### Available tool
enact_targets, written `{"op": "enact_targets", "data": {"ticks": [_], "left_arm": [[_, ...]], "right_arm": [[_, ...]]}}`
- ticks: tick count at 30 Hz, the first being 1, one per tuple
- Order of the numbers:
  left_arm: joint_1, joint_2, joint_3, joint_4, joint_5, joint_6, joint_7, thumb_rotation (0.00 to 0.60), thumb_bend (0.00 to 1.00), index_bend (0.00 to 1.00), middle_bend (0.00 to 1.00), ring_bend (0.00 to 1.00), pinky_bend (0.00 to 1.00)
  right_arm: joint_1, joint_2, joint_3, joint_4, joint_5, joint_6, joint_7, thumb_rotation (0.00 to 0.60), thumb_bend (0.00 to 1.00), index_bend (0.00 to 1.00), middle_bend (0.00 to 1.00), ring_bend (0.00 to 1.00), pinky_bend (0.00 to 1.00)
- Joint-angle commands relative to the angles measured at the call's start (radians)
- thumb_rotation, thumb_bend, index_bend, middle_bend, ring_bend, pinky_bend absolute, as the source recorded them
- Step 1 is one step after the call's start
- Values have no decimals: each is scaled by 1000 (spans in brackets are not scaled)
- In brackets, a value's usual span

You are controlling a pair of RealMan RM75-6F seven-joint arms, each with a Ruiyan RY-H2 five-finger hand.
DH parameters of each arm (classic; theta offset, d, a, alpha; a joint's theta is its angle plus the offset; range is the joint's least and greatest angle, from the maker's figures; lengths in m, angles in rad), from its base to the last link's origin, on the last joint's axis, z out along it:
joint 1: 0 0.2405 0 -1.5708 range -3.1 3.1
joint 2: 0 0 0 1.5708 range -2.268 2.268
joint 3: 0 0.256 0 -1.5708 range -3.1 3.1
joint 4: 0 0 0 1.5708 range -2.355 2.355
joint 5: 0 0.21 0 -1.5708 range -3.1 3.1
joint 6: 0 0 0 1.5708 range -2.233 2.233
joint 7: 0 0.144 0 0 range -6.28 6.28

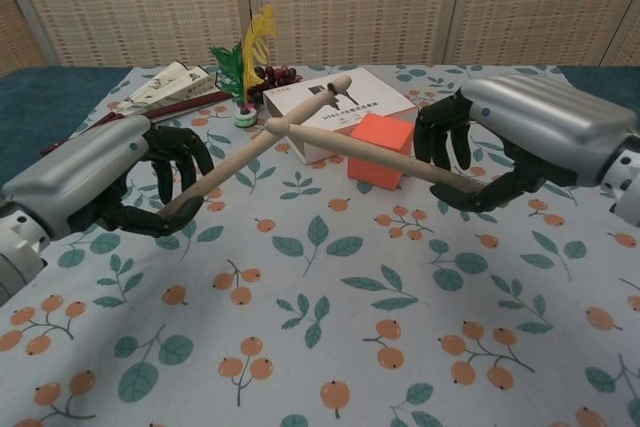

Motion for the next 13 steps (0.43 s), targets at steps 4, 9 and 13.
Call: {"op": "enact_targets", "data": {"ticks": [4,9,13], "left_arm": [[26,-13,43,-60,17,32,63,600,571,862,916,556,177],[25,-23,41,-40,9,21,61,600,570,862,916,556,177],[20,-27,35,-30,5,9,53,600,570,862,916,556,178]], "right_arm": [[2,-1,-4,2,19,0,4,600,309,993,864,536,202],[4,9,-7,2,14,10,14,600,310,993,864,536,202],[7,11,-9,9,16,10,14,600,310,993,864,536,202]]}}
